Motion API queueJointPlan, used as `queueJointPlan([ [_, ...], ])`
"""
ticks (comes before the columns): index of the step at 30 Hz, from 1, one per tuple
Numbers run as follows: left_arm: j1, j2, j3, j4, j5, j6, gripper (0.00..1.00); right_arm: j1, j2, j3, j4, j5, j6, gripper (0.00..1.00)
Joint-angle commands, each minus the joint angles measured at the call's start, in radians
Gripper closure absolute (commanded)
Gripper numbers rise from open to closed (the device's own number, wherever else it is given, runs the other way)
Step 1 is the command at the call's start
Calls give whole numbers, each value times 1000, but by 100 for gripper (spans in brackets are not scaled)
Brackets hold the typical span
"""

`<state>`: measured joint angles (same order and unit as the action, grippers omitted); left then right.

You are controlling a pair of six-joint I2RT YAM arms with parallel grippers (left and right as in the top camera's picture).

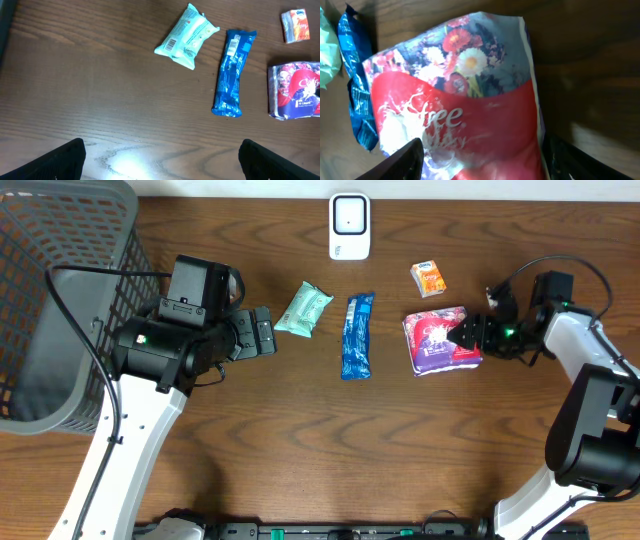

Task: Scan the item barcode
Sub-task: 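Grasp the pink-purple bag and lift it up to the scanner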

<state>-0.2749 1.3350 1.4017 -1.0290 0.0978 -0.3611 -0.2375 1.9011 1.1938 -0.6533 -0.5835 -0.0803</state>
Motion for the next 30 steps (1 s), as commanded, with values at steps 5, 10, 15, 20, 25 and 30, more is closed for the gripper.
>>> queueJointPlan([
  [5, 5, 6, 3, -3, -13, 17, 2, 11, 15, -110, 124, -101, 36, 36],
  [10, 5, 6, 3, -3, -13, 17, 2, 37, 15, -125, 145, -130, 48, 68],
  [15, 5, 6, 3, -3, -13, 17, 2, 85, 14, -114, 144, -184, 114, 99],
  [20, 5, 6, 3, -3, -13, 17, 2, 138, -19, -52, 141, -194, 210, 99],
  [25, 5, 6, 3, -3, -13, 17, 2, 184, -103, 76, 215, -189, 397, 99],
  [30, 5, 6, 3, -3, -13, 17, 2, 235, -115, 124, 363, 4, 671, 99],
])
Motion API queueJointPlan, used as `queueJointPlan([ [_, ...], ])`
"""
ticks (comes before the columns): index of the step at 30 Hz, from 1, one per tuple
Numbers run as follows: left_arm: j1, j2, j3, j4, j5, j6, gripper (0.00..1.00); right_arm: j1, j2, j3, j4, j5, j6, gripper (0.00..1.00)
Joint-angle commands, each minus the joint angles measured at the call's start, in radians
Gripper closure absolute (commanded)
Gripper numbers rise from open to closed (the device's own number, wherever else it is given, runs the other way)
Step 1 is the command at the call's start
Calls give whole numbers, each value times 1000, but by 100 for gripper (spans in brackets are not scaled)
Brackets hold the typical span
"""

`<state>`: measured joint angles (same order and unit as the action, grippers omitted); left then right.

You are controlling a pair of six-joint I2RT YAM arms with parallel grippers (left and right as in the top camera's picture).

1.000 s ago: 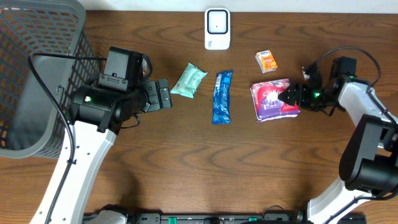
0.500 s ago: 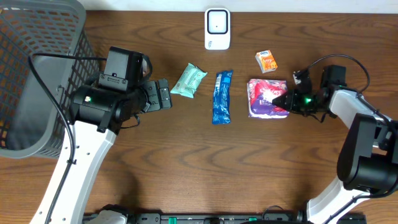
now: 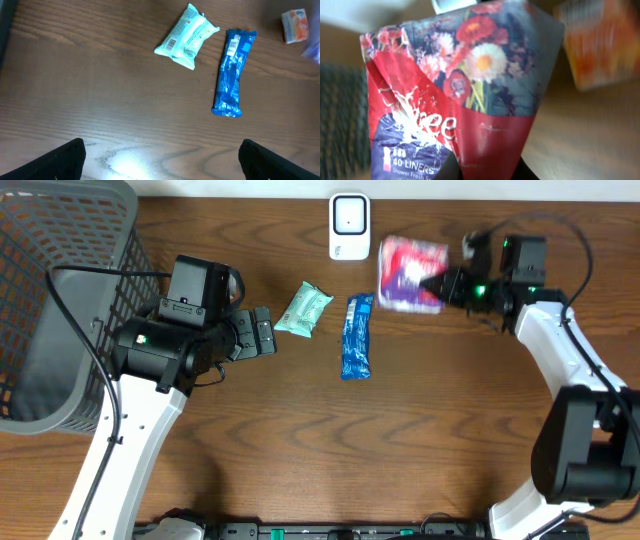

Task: Scan the item barcode

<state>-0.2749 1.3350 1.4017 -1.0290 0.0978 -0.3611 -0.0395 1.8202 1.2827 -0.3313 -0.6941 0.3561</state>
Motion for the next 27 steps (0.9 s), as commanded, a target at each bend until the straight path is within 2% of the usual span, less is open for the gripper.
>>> queueJointPlan([
  [1, 5, 6, 3, -3, -13, 17, 2, 72, -34, 35, 87, 206, 320, 99],
  [4, 5, 6, 3, -3, -13, 17, 2, 145, -34, 35, 209, 316, 386, 99],
  [7, 5, 6, 3, -3, -13, 17, 2, 212, -34, 38, 324, 433, 392, 99],
  [10, 5, 6, 3, -3, -13, 17, 2, 278, -18, 74, 385, 582, 434, 99],
  [13, 5, 6, 3, -3, -13, 17, 2, 303, 53, 169, 390, 569, 450, 99],
  [16, 5, 6, 3, -3, -13, 17, 2, 309, 174, 321, 359, 500, 453, 99],
  [22, 5, 6, 3, -3, -13, 17, 2, 309, 417, 661, 136, 483, 433, 99],
  [27, 5, 6, 3, -3, -13, 17, 2, 309, 494, 750, 44, 478, 406, 99],
])
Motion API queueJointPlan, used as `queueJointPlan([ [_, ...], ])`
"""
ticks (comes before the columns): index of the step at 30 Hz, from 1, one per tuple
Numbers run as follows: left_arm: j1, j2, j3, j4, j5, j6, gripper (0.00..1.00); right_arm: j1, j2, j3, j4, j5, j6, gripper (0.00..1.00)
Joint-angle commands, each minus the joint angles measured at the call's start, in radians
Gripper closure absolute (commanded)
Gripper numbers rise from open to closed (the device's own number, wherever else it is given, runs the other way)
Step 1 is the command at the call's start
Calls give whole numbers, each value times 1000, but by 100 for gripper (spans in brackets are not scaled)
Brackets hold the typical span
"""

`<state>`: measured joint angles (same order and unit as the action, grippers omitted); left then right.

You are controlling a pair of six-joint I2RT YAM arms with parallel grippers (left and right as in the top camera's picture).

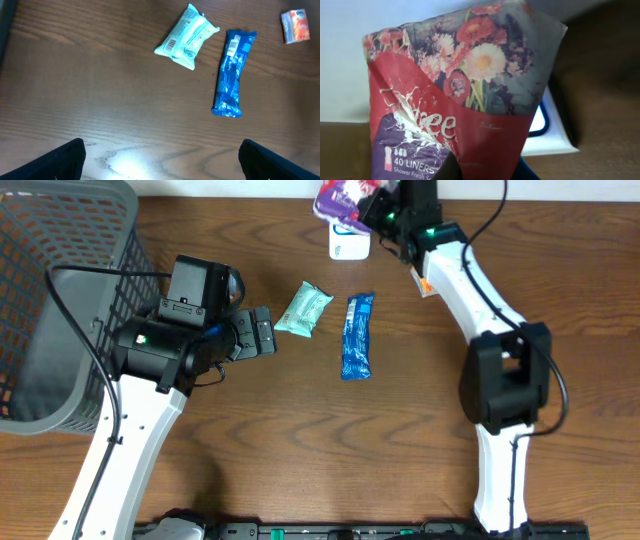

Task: Scan the item barcode

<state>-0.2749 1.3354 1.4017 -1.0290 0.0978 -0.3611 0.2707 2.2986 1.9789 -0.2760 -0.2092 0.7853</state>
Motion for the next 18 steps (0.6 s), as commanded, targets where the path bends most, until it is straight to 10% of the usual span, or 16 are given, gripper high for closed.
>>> queueJointPlan([
  [1, 5, 6, 3, -3, -13, 17, 2, 0, 15, 54, -11, -6, -43, 99],
  [18, 5, 6, 3, -3, -13, 17, 2, -283, -164, 153, -433, 193, -156, 99],
])
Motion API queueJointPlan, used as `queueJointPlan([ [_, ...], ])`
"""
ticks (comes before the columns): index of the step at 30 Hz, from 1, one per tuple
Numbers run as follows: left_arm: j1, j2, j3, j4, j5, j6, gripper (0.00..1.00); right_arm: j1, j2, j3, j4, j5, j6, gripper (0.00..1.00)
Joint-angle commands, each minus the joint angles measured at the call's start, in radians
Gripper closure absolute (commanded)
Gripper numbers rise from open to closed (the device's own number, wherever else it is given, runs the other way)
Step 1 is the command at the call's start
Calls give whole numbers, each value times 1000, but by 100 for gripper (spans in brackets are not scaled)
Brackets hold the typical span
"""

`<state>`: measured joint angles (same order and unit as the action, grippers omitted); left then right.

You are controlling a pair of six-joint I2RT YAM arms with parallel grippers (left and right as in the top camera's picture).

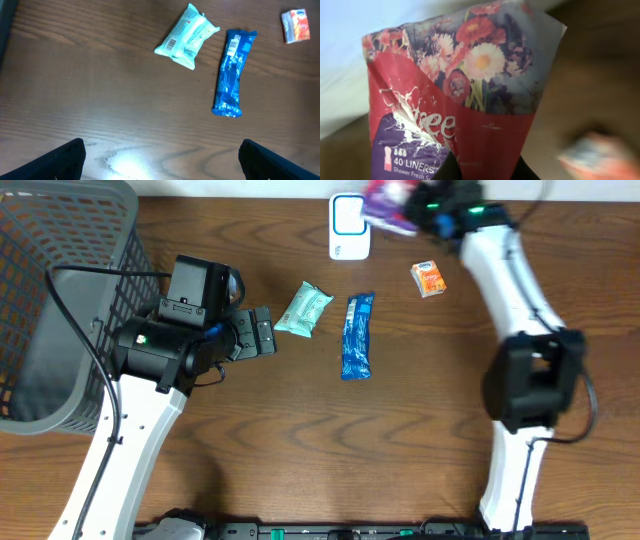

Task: Scan the item barcode

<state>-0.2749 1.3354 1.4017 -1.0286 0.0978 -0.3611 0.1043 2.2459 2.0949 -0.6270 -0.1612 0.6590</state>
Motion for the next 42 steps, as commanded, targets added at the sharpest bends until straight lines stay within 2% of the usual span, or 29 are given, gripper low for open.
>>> queueJointPlan([
  [1, 5, 6, 3, -3, -13, 17, 2, -154, -123, 37, -136, 173, -41, 99],
  [7, 5, 6, 3, -3, -13, 17, 2, -369, -129, 36, -362, 223, -244, 99],
  [13, 5, 6, 3, -3, -13, 17, 2, -555, -112, 28, -465, 291, -283, 99],
  [19, 5, 6, 3, -3, -13, 17, 2, -698, -112, -3, -432, 295, -277, 99],
  [23, 5, 6, 3, -3, -13, 17, 2, -776, -112, -47, -399, 375, -122, 99],
  [30, 5, 6, 3, -3, -13, 17, 2, -861, -112, -183, -206, 296, -89, 98],
  [31, 5, 6, 3, -3, -13, 17, 2, -865, -112, -201, -180, 280, -98, 94],
  [35, 5, 6, 3, -3, -13, 17, 2, -869, -112, -232, -129, 241, -119, 55],
  [38, 5, 6, 3, -3, -13, 17, 2, -869, -114, -214, -143, 191, -200, 39],
  [40, 5, 6, 3, -3, -13, 17, 2, -869, -120, -189, -183, 190, -201, 21],
  [42, 5, 6, 3, -3, -13, 17, 2, -869, -136, -164, -218, 174, -201, 19],
])
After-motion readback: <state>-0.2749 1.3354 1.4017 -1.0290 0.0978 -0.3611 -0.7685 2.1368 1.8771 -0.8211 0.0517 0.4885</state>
